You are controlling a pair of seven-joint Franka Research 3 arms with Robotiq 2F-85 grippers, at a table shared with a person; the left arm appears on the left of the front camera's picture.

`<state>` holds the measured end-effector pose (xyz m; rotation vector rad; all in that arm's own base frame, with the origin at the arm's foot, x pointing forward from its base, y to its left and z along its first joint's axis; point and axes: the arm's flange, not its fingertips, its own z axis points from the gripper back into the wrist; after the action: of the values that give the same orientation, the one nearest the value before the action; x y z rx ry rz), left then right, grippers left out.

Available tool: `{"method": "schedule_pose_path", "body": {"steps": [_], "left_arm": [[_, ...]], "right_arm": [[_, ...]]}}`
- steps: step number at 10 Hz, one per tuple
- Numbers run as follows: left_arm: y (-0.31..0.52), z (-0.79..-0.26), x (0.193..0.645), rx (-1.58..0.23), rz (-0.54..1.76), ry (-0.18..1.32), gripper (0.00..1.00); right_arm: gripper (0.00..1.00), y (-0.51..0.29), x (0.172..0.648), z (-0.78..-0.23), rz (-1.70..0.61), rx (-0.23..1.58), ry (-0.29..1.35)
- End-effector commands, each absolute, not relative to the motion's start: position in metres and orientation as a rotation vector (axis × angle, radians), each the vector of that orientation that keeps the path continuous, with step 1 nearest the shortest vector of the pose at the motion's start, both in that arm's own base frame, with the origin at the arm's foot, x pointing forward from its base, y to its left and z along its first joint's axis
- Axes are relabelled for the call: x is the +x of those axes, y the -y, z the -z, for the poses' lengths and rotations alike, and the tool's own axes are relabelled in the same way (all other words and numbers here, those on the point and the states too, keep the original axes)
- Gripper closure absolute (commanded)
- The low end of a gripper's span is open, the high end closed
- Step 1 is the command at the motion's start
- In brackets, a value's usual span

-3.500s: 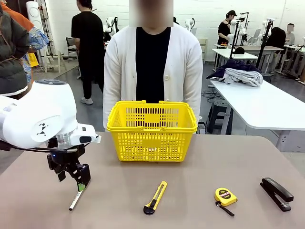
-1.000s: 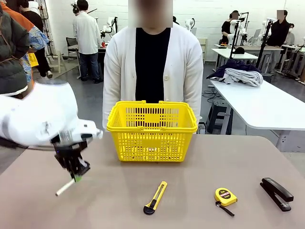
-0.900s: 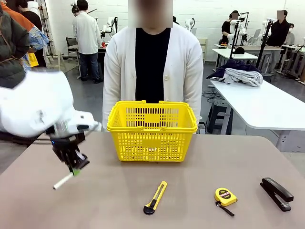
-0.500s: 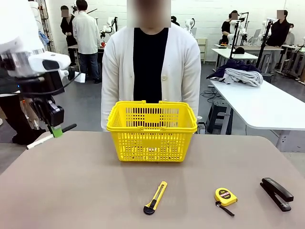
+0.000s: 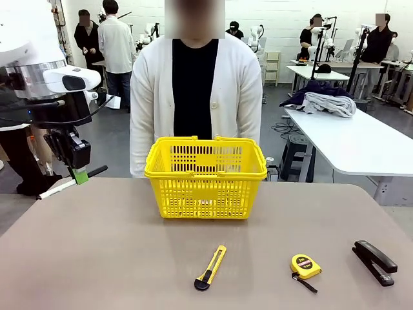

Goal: Place the items the person wants into the basket.
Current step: Pick up the item the person points to and place it in the Market Basket.

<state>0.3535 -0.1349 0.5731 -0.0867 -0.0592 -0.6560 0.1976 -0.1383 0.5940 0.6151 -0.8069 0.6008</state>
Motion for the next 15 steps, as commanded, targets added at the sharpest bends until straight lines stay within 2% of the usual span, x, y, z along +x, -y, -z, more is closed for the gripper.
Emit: {"method": "schedule_pose_path", "body": {"steps": [1,5,6,8,11,15], "left_arm": [[0.133,-0.575,0.354,-0.090,0.653,0.062,1.00],[0.133,-0.575,0.354,-0.090,0.653,0.062,1.00],[0.134,-0.573,0.354,-0.087,0.654,0.059,0.88],[0.162,-0.600,0.414,-0.021,0.969,0.071,0.88],[0.230,-0.600,0.516,0.005,1.386,0.009,0.88],[0.303,-0.570,0.581,0.077,1.554,0.063,0.88]], "right_arm": [[0.00,0.137,0.199,-0.593,-0.615,0.633,0.816],[0.00,0.137,0.199,-0.593,-0.615,0.633,0.816],[0.00,0.137,0.199,-0.593,-0.615,0.633,0.816],[0.00,0.137,0.199,-0.593,-0.615,0.633,0.816],[0.00,0.137,0.199,-0.593,-0.615,0.633,0.816],[0.00,0.137,0.199,-0.593,-0.615,0.633,0.816]]}}
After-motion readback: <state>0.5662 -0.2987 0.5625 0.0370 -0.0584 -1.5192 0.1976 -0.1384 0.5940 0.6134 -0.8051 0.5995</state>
